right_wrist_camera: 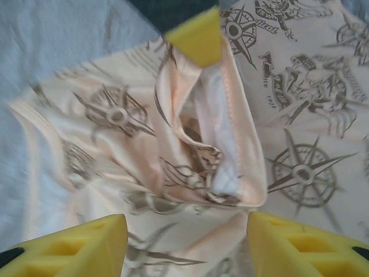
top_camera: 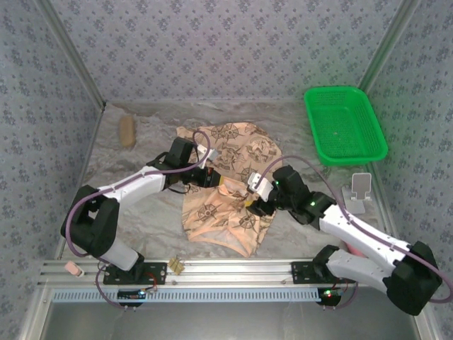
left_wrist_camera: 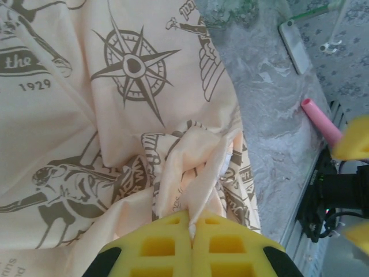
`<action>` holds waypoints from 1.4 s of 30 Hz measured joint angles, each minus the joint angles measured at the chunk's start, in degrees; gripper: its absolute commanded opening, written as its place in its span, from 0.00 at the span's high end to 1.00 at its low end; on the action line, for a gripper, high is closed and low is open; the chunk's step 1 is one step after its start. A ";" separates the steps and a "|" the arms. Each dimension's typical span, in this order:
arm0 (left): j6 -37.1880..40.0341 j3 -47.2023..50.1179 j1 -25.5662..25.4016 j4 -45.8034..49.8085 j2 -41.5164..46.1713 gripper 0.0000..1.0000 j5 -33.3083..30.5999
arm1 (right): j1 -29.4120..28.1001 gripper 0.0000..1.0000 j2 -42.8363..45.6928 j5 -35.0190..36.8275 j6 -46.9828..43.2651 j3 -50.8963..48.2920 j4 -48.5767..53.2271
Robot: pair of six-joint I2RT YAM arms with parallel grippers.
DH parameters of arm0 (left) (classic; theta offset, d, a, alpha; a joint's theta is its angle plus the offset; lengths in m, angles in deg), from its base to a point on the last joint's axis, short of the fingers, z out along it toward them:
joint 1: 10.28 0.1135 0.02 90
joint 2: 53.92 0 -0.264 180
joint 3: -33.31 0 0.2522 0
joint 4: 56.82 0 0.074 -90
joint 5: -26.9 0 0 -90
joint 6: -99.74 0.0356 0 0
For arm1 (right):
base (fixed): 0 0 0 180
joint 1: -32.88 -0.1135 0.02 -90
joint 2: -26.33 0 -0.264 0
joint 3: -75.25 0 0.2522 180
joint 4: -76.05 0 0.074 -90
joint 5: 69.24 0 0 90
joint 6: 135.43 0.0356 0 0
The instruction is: Fold the inside-out t-shirt
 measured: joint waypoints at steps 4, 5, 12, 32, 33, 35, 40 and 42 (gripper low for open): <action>-1.09 0.00 -0.09 -0.04 0.35 1.00 1.92 | 3.19 0.41 -5.66 -1.60 -16.00 -0.17 -1.38; -1.31 0.00 -0.11 -0.09 0.50 1.00 2.40 | 3.58 0.41 -7.08 -2.73 -20.17 0.48 -0.81; -1.44 -0.74 -0.11 0.48 0.83 1.00 5.35 | 3.96 0.57 -15.56 -8.07 -37.24 6.49 1.22; 2.25 -4.96 0.31 6.01 -0.72 1.00 6.88 | 4.42 1.00 -15.02 -6.80 -45.64 4.04 -2.80; 2.80 -5.25 0.55 6.69 -0.72 1.00 6.54 | 4.94 1.00 -13.29 -8.26 -45.42 3.67 -3.21; 4.11 -5.79 1.11 7.98 -0.72 1.00 5.29 | 5.79 1.00 -10.25 -10.99 -44.19 3.19 -4.39; 6.99 -7.67 4.35 9.53 -1.55 1.00 -0.28 | 10.69 1.00 -5.27 -24.22 -35.06 3.41 -7.32; 7.02 -9.60 6.27 9.40 -3.87 1.00 -1.31 | 11.74 1.00 -5.40 -27.34 -32.48 4.61 -6.75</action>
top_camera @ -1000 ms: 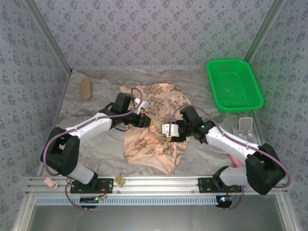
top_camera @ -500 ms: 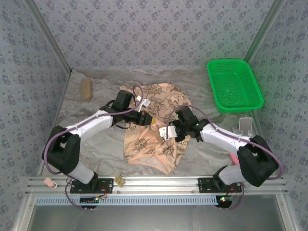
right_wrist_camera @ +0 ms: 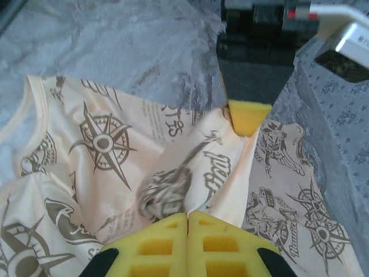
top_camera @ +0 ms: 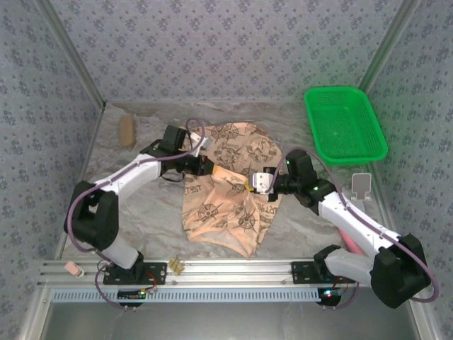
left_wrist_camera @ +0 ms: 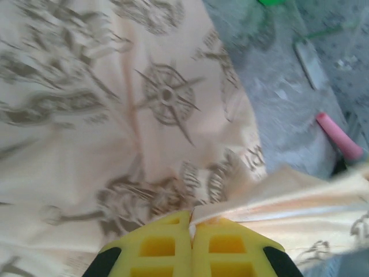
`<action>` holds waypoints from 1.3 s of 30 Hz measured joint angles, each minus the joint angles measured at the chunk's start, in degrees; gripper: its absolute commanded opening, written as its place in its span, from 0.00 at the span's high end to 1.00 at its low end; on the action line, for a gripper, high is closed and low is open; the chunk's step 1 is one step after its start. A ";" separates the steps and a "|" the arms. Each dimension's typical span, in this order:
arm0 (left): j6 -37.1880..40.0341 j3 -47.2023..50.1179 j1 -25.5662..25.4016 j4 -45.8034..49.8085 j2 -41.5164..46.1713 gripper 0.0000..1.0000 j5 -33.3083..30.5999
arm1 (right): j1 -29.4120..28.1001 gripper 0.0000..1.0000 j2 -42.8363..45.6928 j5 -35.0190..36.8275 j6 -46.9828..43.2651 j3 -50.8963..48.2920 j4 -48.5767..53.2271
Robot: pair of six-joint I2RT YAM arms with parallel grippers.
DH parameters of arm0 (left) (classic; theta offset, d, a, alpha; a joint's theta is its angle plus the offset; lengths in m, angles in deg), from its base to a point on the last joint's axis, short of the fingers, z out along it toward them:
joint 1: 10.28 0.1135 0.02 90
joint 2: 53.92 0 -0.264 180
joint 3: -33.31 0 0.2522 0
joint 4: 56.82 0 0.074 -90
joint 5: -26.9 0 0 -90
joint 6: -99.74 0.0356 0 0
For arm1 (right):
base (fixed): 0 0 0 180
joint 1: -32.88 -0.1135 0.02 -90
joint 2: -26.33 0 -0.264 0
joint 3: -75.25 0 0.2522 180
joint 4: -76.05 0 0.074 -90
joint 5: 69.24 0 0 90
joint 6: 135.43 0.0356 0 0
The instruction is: Fold the inside-out t-shirt
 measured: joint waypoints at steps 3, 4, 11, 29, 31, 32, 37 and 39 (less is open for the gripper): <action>-0.09 -3.34 1.57 0.07 -3.67 1.00 -0.22 | -1.62 1.00 0.17 -4.02 1.42 0.74 1.79; -0.09 -4.28 1.79 0.28 -4.44 1.00 0.11 | -2.16 1.00 0.17 -5.35 1.46 0.96 2.86; 0.20 -9.49 2.29 0.55 -5.44 1.00 2.08 | -7.78 1.00 0.35 -9.81 1.55 1.86 6.60; -1.11 -7.58 0.31 2.80 -5.18 0.37 -14.05 | -11.26 0.46 4.07 29.44 45.70 0.31 -3.93; 1.14 -6.08 -2.47 4.48 0.00 0.37 -15.45 | -9.44 0.46 3.58 32.61 52.33 3.32 2.14; 2.60 -4.74 -4.55 4.83 3.10 0.37 -16.11 | -8.81 0.46 3.48 33.77 55.10 4.20 4.55; 1.62 4.96 -15.72 4.72 10.88 0.39 -17.86 | -7.50 0.46 3.50 36.74 64.89 3.56 11.63; -1.97 9.66 -18.80 4.26 10.43 0.39 -19.08 | -5.64 0.47 3.48 36.87 68.48 2.38 12.46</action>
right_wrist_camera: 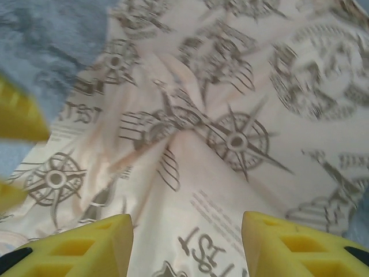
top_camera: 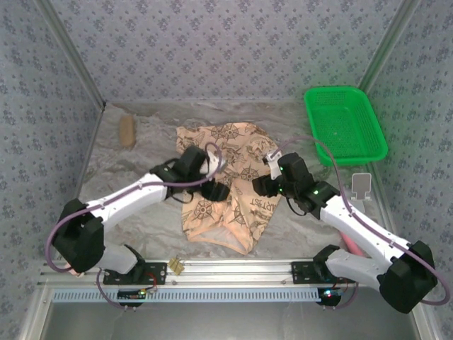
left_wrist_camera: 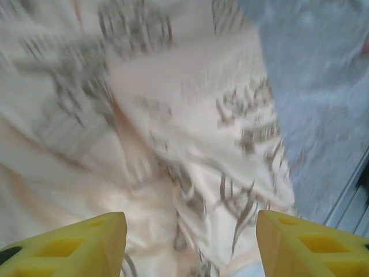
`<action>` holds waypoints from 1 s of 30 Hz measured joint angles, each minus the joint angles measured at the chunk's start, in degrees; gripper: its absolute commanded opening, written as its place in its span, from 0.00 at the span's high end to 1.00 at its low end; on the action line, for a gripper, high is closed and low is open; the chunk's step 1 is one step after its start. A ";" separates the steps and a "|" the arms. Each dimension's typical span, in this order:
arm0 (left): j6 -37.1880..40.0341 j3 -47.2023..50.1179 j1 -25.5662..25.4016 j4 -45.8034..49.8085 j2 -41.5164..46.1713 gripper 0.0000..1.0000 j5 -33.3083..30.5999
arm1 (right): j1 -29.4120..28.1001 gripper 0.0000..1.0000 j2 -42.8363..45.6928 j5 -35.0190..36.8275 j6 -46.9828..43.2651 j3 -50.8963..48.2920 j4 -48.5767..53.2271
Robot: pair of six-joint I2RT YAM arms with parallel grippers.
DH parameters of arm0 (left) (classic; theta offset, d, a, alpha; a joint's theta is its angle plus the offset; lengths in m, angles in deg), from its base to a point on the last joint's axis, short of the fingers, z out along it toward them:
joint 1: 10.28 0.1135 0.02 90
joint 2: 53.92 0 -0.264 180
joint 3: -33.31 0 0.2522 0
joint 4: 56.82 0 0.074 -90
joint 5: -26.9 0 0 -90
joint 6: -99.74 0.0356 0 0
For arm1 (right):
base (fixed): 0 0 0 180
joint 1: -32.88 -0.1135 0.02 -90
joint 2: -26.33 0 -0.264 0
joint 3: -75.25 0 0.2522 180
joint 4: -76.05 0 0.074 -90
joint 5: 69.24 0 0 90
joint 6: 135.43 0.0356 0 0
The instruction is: Fold the inside-out t-shirt
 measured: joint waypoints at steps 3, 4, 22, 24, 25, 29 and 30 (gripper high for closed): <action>-5.35 4.94 -4.68 0.02 -0.17 0.37 -3.45 | 2.62 0.48 -0.66 -1.11 4.07 -1.49 -0.11; -6.69 5.62 -5.90 -0.20 -0.11 0.37 -4.33 | 2.99 0.48 -1.18 -1.70 4.72 -1.77 -0.42; -21.55 -2.91 12.35 -2.43 4.09 0.29 -16.24 | 1.18 0.45 -37.68 -7.76 17.29 17.66 -11.28; -21.75 -2.69 13.16 -1.29 4.39 0.29 -16.50 | 0.72 0.45 -41.16 -8.13 18.32 19.26 -11.23; -21.90 -2.23 13.44 -1.11 4.74 0.29 -16.55 | 0.50 0.46 -42.66 -8.37 18.73 19.96 -11.17; -22.80 1.31 15.93 0.02 7.15 0.29 -15.72 | -0.35 0.69 -48.22 -8.76 20.33 22.86 -10.99; -23.02 2.21 16.96 0.24 7.65 0.29 -15.37 | -0.55 0.77 -48.89 -8.74 20.74 23.04 -11.02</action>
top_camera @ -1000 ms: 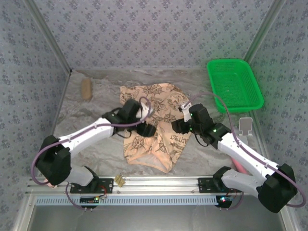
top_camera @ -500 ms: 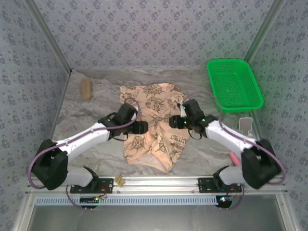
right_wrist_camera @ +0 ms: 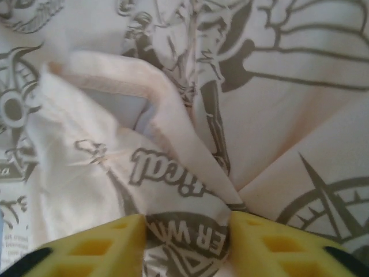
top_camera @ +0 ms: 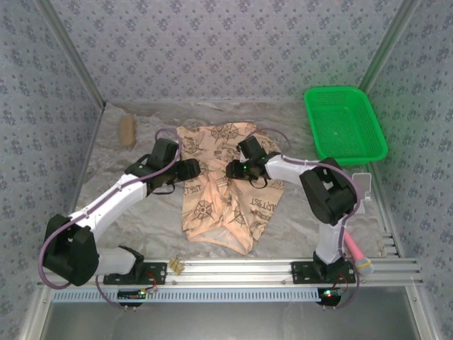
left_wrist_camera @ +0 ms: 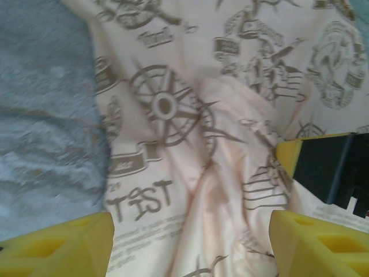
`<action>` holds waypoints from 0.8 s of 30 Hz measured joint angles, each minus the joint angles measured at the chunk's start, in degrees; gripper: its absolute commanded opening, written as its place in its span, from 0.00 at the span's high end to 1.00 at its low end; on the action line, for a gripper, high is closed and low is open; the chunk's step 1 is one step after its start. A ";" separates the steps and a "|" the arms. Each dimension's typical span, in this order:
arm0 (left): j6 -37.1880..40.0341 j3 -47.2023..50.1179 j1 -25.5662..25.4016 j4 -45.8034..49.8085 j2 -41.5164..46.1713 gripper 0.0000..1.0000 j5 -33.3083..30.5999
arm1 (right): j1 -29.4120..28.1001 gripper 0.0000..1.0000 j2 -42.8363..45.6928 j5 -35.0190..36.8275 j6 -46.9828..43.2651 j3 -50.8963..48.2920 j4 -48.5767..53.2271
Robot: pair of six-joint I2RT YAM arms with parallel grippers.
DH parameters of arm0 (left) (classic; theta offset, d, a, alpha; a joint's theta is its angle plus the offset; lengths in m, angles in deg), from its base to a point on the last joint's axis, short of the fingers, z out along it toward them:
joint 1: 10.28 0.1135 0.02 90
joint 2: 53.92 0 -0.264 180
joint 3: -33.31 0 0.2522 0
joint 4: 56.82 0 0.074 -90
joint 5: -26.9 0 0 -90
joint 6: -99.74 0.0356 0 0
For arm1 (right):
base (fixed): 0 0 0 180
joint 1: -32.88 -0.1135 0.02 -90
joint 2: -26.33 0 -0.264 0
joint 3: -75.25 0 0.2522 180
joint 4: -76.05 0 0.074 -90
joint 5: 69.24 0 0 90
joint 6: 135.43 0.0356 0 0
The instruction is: Fold the inside-out t-shirt
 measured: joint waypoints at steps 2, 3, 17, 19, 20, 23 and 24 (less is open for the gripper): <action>-0.04 1.53 1.73 0.33 1.03 0.30 0.42 | -0.35 0.92 -0.72 0.09 0.52 0.04 -0.07; -0.04 2.21 2.64 0.63 1.51 0.30 0.59 | -0.55 0.98 -0.76 0.20 0.50 0.07 -0.09; -2.21 6.29 9.18 2.54 7.96 0.22 5.99 | -13.55 0.90 9.22 3.65 -9.33 6.84 3.96; -2.80 7.13 10.12 2.45 8.81 0.22 7.32 | -17.18 0.87 9.53 4.55 -11.17 6.75 4.22; -3.02 7.56 10.47 2.38 9.03 0.22 8.07 | -18.49 0.85 9.38 4.61 -11.76 6.58 4.44; -4.09 9.86 11.26 0.83 9.16 0.20 10.36 | -21.90 0.69 8.70 2.78 -14.43 5.29 4.76; -4.68 10.95 11.45 0.13 8.87 0.20 11.28 | -22.58 0.64 8.35 1.20 -15.65 4.83 4.74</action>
